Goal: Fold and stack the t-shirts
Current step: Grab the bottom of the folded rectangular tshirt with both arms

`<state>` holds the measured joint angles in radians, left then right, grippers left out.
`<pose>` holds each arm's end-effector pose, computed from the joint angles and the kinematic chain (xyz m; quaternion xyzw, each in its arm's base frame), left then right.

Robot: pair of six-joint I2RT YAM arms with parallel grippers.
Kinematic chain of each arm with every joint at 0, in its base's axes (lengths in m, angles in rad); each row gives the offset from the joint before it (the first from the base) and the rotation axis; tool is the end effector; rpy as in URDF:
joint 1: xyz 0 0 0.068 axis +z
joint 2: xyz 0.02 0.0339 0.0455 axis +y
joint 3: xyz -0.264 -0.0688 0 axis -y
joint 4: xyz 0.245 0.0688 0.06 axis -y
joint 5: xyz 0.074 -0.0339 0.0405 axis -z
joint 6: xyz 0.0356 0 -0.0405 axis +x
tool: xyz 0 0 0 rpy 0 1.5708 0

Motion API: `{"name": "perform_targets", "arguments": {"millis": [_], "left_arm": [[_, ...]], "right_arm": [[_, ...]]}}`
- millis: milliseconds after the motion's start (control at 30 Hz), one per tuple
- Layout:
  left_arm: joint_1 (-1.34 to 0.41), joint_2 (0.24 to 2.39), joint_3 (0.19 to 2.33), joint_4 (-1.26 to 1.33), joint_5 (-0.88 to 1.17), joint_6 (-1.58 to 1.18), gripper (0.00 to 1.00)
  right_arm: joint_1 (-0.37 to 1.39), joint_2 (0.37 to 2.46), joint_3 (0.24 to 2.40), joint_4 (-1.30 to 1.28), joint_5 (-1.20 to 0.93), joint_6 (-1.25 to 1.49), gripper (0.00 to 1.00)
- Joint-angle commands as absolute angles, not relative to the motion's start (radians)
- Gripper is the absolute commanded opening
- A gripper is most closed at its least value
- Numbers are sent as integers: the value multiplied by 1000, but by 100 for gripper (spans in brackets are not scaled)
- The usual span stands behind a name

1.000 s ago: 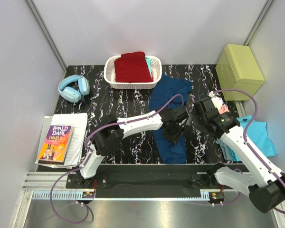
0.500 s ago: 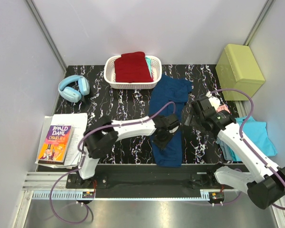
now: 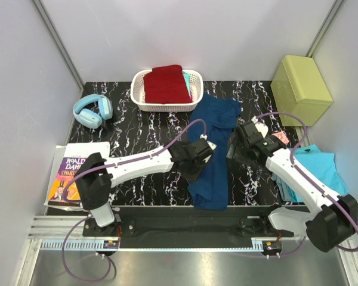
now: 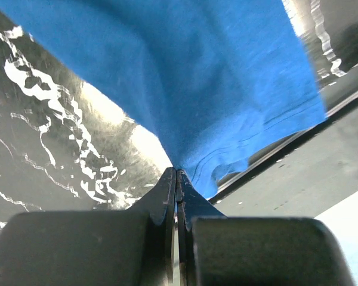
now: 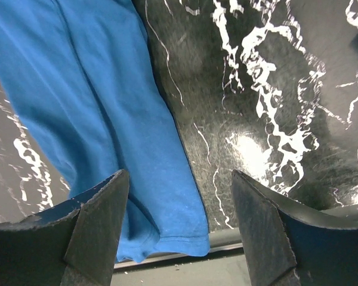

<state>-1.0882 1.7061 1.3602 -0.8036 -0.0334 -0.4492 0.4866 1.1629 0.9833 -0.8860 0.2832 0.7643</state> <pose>0.1641 -0.3106 0.2485 0.3038 0.9294 -0.1336 0.1616 0.1986 0.0938 0.2764 0.1676 0.9445 0.0341 0.2806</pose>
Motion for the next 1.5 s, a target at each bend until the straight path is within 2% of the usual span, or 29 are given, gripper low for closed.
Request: {"name": "perform_targets", "arguments": {"millis": [0,367,667,800,1000,1100,1167,1200,1267,1367,1467], "left_arm": [[-1094,1675,1286,-828,-46,-480,0],[-1094,1646,1152,-894,-60,-512,0],[-1094,1625,1121,-942,-84,-529,0],[-1092,1597,1160,-914,-101,-522,4],[-1094,1585,1206,-896,-115,-514,15],[-1091,1542,1197,-882,-170,-537,27],[-1082,1520,1190,-881,-208,-561,43],[-1069,1505,1189,-877,-215,-575,46],[-1054,1496,1190,-871,-241,-578,50],[-1023,1518,1218,-864,-277,-578,51],[-977,1546,1267,-848,-290,-572,50]], "right_arm": [[495,1201,971,-850,232,762,77],[495,1224,992,-842,229,747,77],[495,1256,986,-825,216,738,77],[495,1267,982,-816,206,738,77],[495,1284,966,-792,155,726,77],[495,1328,951,-785,91,703,78],[495,1353,928,-775,51,689,78],[495,1356,919,-772,46,690,78],[495,1355,879,-737,43,696,78],[495,1379,857,-695,67,706,76],[495,1435,908,-661,104,710,67]]}}
